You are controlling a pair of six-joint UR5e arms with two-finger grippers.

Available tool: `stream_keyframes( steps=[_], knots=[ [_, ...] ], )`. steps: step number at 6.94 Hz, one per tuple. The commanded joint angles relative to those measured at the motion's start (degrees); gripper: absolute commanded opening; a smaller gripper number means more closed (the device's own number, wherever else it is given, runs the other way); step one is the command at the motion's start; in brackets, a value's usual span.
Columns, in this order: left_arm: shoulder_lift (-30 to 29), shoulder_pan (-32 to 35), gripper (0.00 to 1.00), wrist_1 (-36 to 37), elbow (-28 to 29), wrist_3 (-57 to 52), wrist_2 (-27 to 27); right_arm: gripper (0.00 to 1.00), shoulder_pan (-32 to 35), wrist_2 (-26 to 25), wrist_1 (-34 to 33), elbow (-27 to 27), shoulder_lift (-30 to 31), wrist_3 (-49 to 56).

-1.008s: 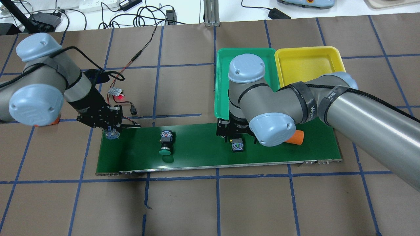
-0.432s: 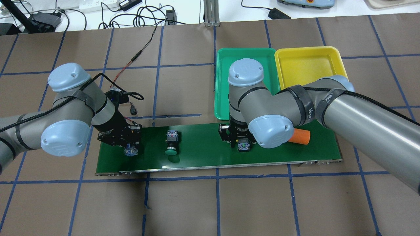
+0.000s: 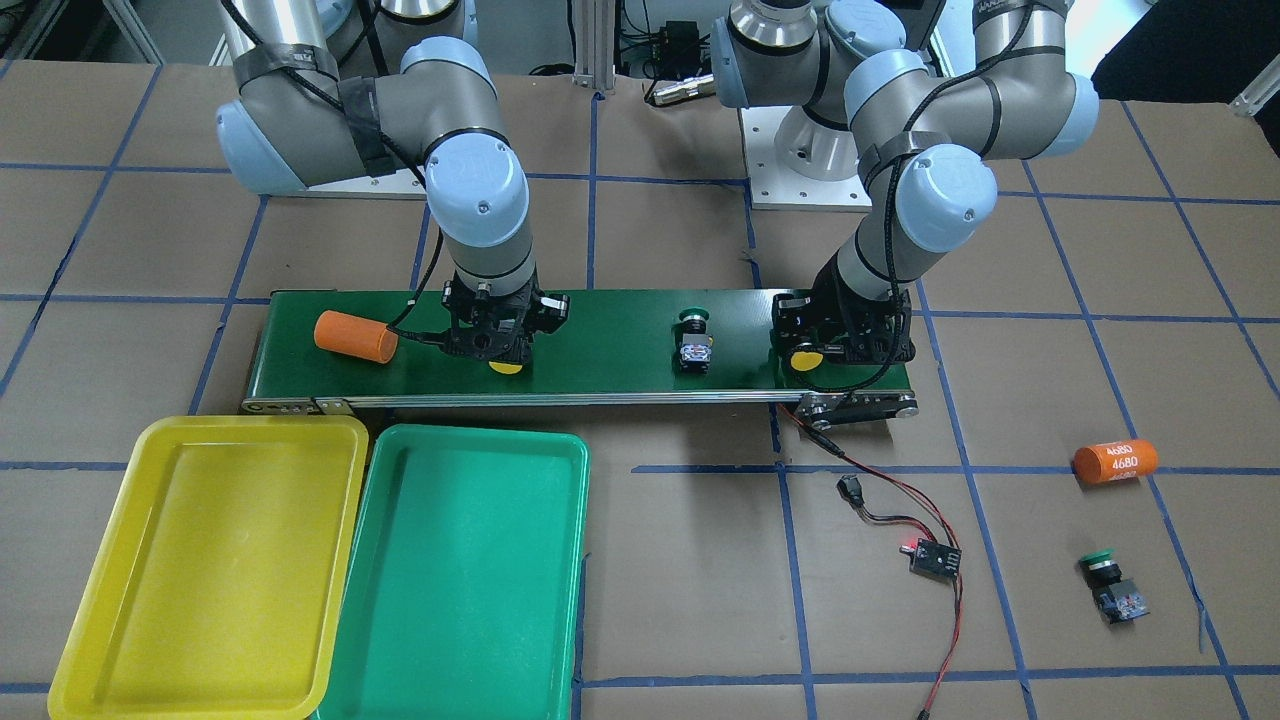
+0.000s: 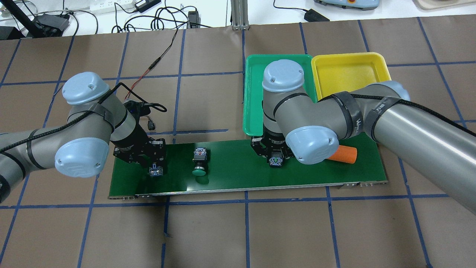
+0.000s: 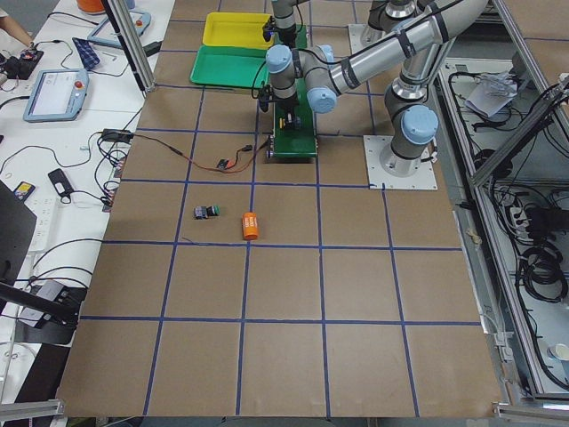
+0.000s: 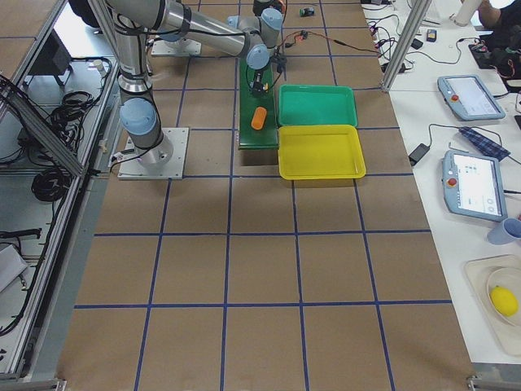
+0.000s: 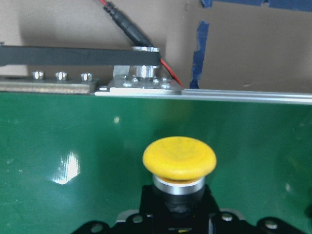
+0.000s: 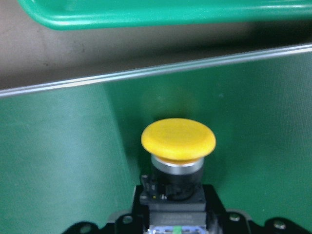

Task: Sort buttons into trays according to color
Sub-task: 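Place green-ringed button on belt while right gripper grasps yellow-capped button, then drop yellow-capped button in yellow tray with right gripper while left grasps another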

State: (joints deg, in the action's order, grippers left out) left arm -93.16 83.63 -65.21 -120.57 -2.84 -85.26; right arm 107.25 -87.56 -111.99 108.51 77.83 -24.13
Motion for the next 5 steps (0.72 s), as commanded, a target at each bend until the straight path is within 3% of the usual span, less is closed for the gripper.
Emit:
stream_keyframes(
  steps=[1, 3, 4, 5],
  knots=[
    [1.06, -0.48, 1.0, -8.28, 7.58, -1.3, -0.17, 0.0, -4.91, -0.93, 0.89, -2.76, 3.38, 0.74],
    [-5.41, -7.03, 1.0, -14.84, 21.2, -9.14, -2.61, 0.0, -10.36, -3.66, -0.76, -7.4, 2.95, 3.01],
    [-10.67, -12.21, 1.0, -14.6, 25.87, -17.38, -6.72, 0.0, -13.0, -3.84, -0.42, -9.17, 1.98, 4.25],
    [-16.64, -16.52, 1.0, -10.76, 30.79, -26.43, -7.37, 0.0, -15.64, -3.93, -1.38, -9.71, 0.23, 8.7]
  ],
)
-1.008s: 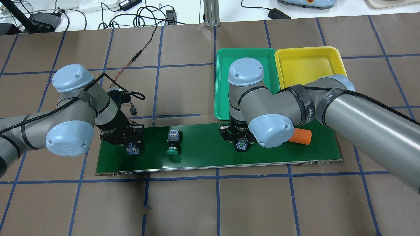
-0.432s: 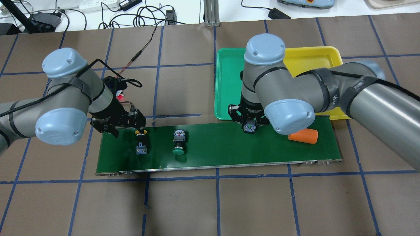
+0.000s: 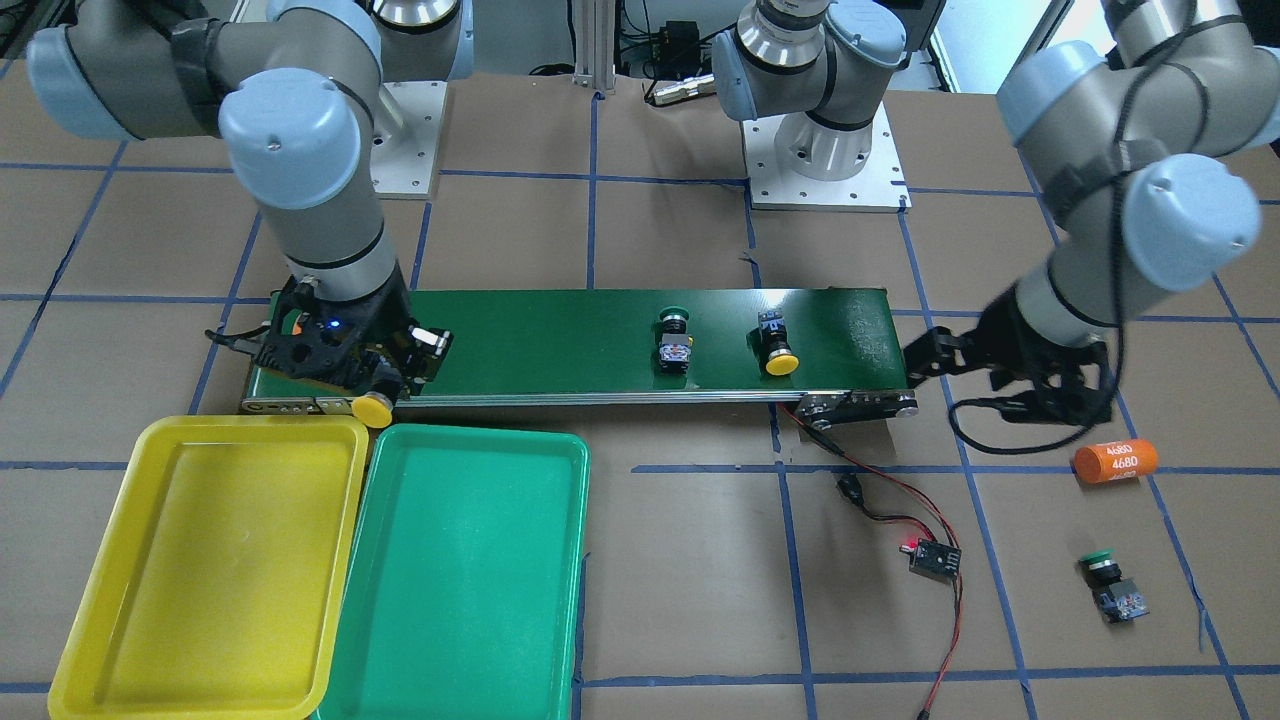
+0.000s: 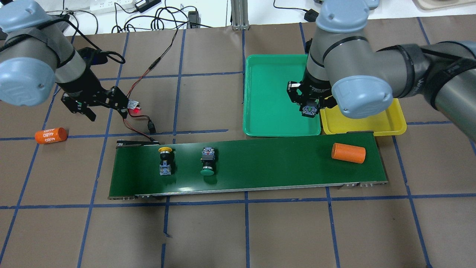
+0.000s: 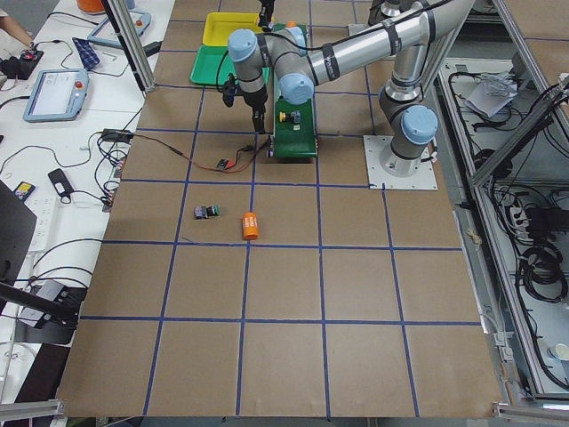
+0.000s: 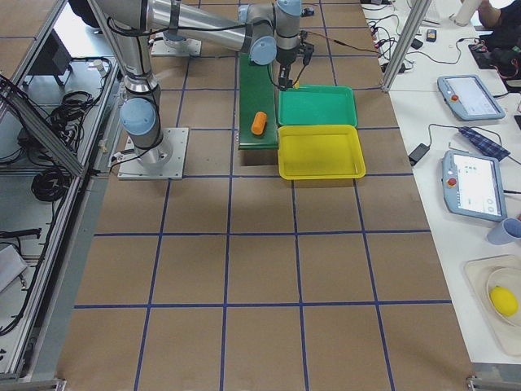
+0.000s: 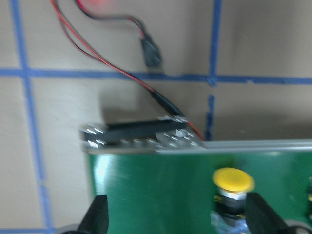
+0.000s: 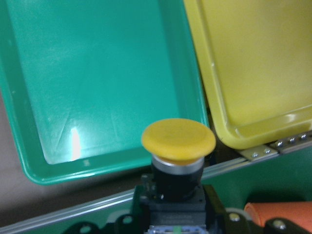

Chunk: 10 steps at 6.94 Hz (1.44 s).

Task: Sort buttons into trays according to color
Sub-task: 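Drop yellow-capped button in yellow tray with right gripper while left grasps another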

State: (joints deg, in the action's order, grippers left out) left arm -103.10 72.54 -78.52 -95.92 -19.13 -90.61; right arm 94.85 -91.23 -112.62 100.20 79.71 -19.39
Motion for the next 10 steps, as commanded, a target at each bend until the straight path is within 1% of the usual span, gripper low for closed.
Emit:
stream_keyframes(
  steps=[1, 2, 3, 4, 5, 6, 7, 8, 9, 10],
  knots=[
    [-14.16, -9.22, 1.0, 5.63, 12.36, -12.23, -2.03, 0.0, -7.01, -0.27, -4.58, -1.93, -4.8, 9.05],
    [-20.85, -10.21, 1.0, 6.01, 19.21, -12.34, -1.68, 0.0, -9.66, -0.27, -5.75, -2.89, -5.87, 11.1],
    [-26.4, -10.31, 1.0, 6.1, 24.93, -12.34, -1.94, 0.0, -11.17, -0.18, -6.46, -2.99, -7.88, 16.78],
    [-32.37, -10.31, 1.0, 6.71, 30.82, -12.34, -2.03, 0.0, -12.05, -0.53, -9.25, -2.99, -10.78, 18.58],
    [-35.65, -10.13, 1.0, 6.8, 32.97, -11.82, -1.42, 0.0, -12.93, -1.66, -13.19, -3.08, -13.15, 18.77],
    [-36.03, -9.61, 1.0, 6.63, 32.21, -11.46, -1.41, 0.0, -13.29, -2.8, -15.32, -3.25, -14.4, 19.55],
    [-36.12, -9.69, 0.95, 6.63, 31.24, -9.98, -1.5, 0.0, -13.9, -2.81, -15.34, -3.25, -14.58, 20.61],
    [-35.86, -10.04, 0.54, 6.28, 30.27, -7.88, -2.11, 0.07, -14.95, -2.73, -15.34, -3.25, -15.02, 21.4],
    [-34.47, -9.96, 0.02, 3.75, 29.48, -7.68, -2.47, 0.24, -15.05, -2.73, -15.34, -3.08, -15.2, 21.49],
    [-33.76, -10.13, 0.0, 1.46, 29.47, -7.59, -2.47, 0.31, -15.05, -2.73, -15.34, -2.99, -15.2, 21.5]
  ],
)
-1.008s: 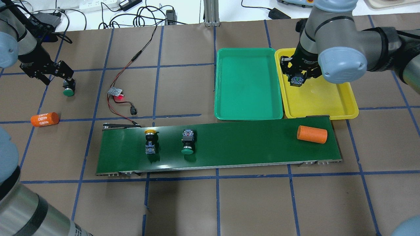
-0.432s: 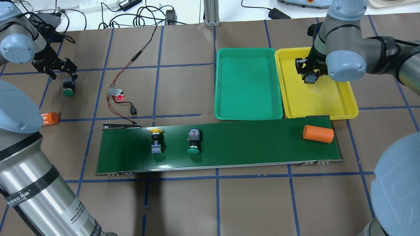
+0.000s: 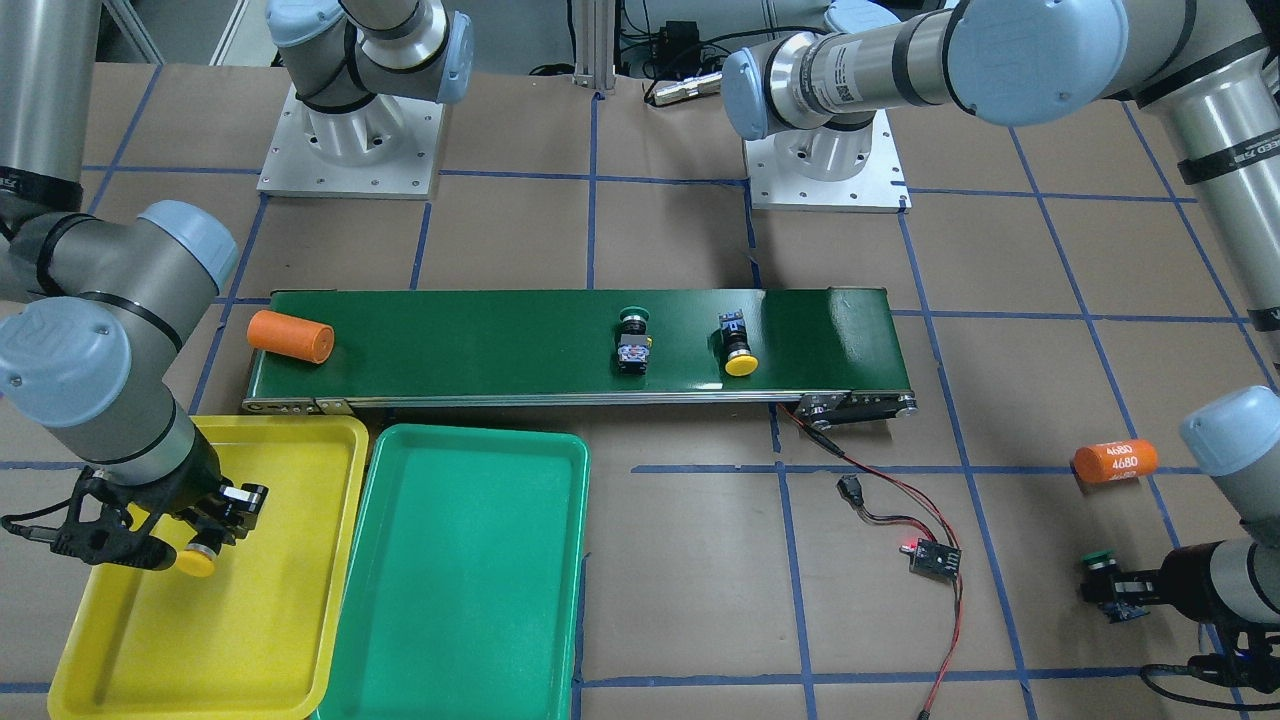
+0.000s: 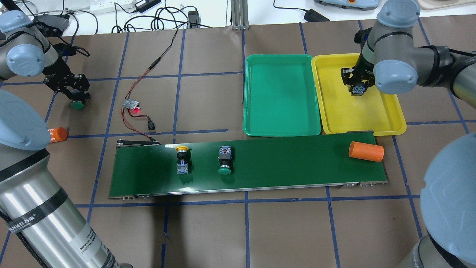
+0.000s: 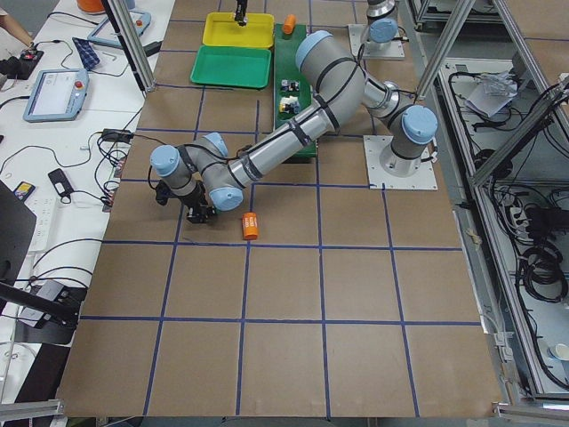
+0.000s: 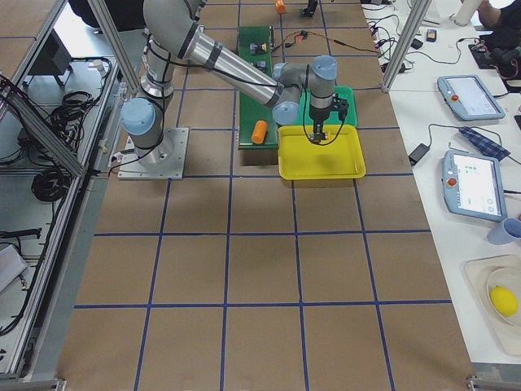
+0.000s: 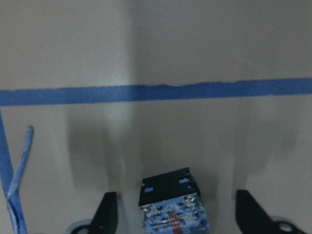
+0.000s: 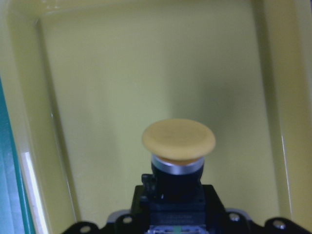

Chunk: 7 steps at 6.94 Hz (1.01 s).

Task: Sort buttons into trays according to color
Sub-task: 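Drop yellow-capped button in yellow tray with right gripper while left grasps another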

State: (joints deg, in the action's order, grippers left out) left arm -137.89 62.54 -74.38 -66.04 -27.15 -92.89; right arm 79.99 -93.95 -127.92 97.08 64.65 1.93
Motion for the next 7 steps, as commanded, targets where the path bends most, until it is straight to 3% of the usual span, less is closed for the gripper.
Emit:
stream_keyframes(
  steps=[1, 2, 3, 4, 5, 6, 7],
  knots=[
    [1.83, 0.03, 0.0, -3.4, -0.49, 0.52, -0.1, 0.32, -0.18, 0.08, 0.04, 0.39, -0.14, 0.17],
    [5.49, 1.08, 0.0, -8.8, -1.01, 0.69, -0.36, 0.47, -0.18, 0.43, 0.3, 0.74, -0.14, 0.17],
    [11.1, 4.13, 0.0, -10.77, -5.2, 3.56, -2.45, 0.54, -0.18, 0.87, 0.13, 0.83, -0.14, 0.09],
    [18.03, 5.99, 0.0, -10.88, -13.59, 5.07, -2.04, 0.8, -0.18, 0.96, -0.04, 0.83, -0.23, 0.09],
    [25.93, 6.36, 0.0, -10.1, -23.16, 9.26, -0.91, 0.84, -0.09, 1.05, -0.05, 0.92, -0.4, 0.09],
    [31.93, 8.8, 0.0, -10.09, -28.13, 12.79, 1.63, 0.99, -0.09, 1.05, -0.13, 0.84, -0.41, 0.09],
    [35.55, 13.61, 0.0, -10.26, -32.61, 18.04, 1.74, 1.0, -0.01, 1.13, -0.22, 0.66, 0.03, 0.09]
  ],
)
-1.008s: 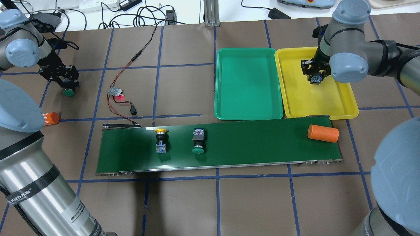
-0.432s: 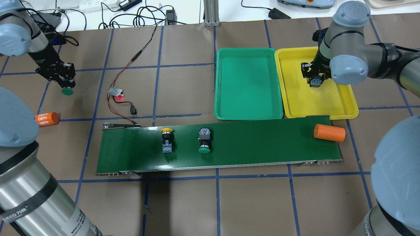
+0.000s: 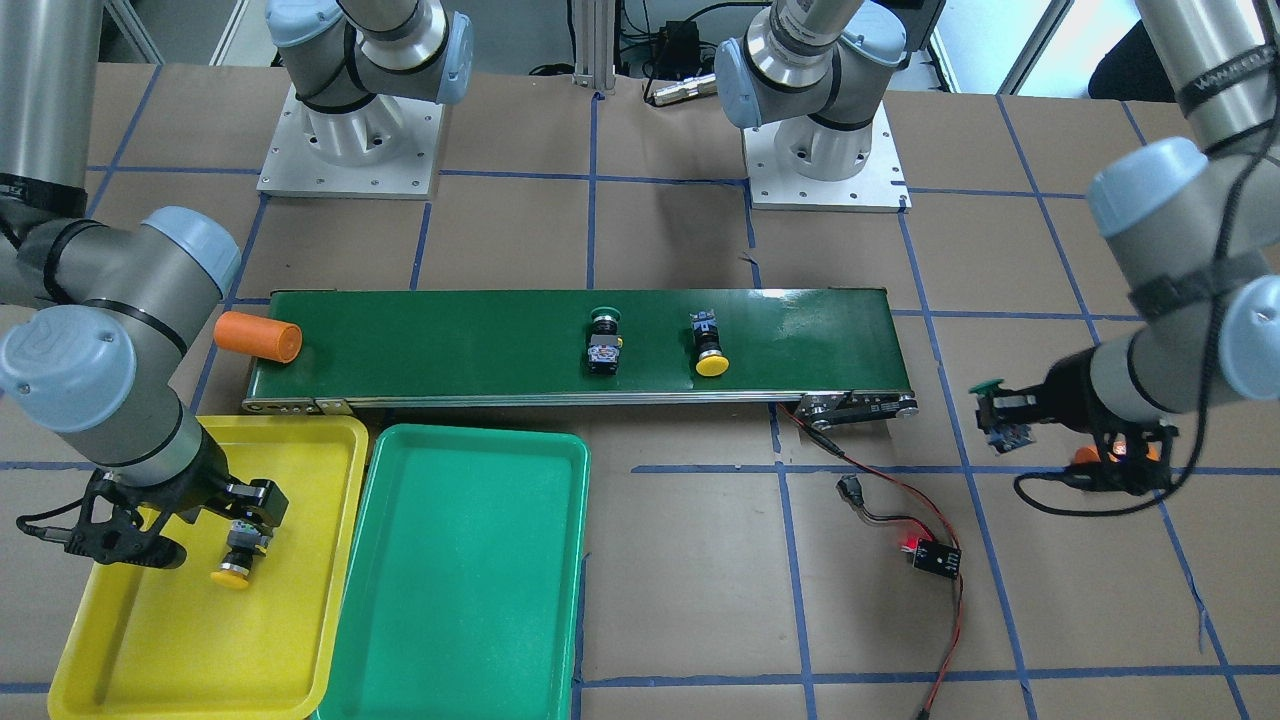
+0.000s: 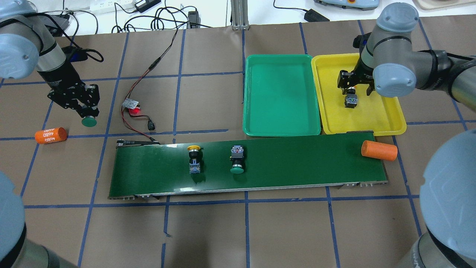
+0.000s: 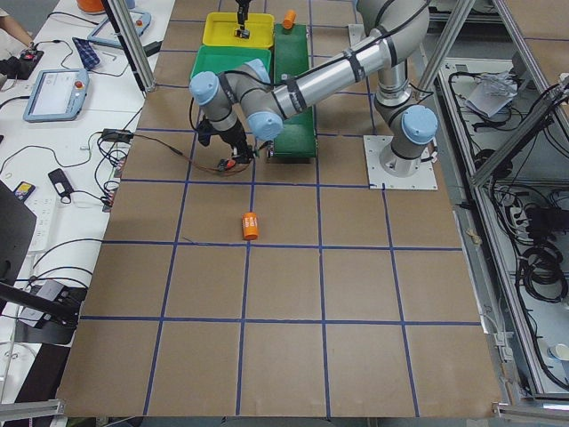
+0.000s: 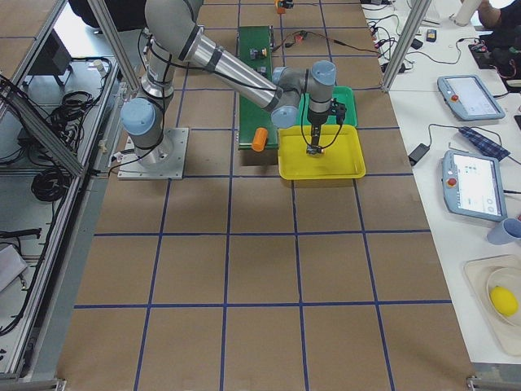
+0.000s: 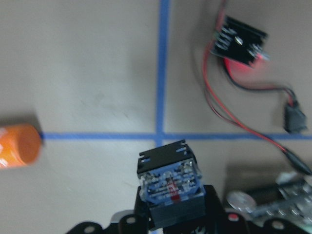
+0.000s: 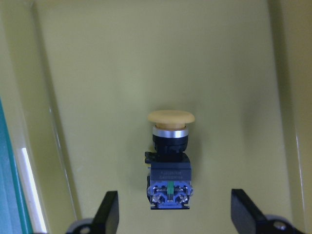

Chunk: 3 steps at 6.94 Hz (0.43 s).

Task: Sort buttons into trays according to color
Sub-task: 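Drop yellow-capped button in yellow tray with right gripper while left grasps another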

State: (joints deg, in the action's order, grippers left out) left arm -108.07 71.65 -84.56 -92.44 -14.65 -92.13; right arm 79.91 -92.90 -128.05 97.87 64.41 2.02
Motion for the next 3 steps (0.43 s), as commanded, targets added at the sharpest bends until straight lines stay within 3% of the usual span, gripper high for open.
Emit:
stream_keyframes(
  steps=[1, 2, 3],
  knots=[
    [7.33, 9.08, 0.0, 5.31, -11.4, 9.34, 0.73, 1.0, 0.68, 0.87, 0.17, -0.75, 0.97, -0.26],
    [8.39, 11.47, 0.0, 9.98, -15.71, 10.07, 0.99, 1.0, 0.95, 4.01, 1.56, -0.76, 3.76, -0.44],
    [9.53, 12.63, 0.0, 10.29, -18.97, 10.17, 0.99, 1.0, 0.95, 4.21, 7.84, -0.76, 8.14, -0.35]
  ],
)
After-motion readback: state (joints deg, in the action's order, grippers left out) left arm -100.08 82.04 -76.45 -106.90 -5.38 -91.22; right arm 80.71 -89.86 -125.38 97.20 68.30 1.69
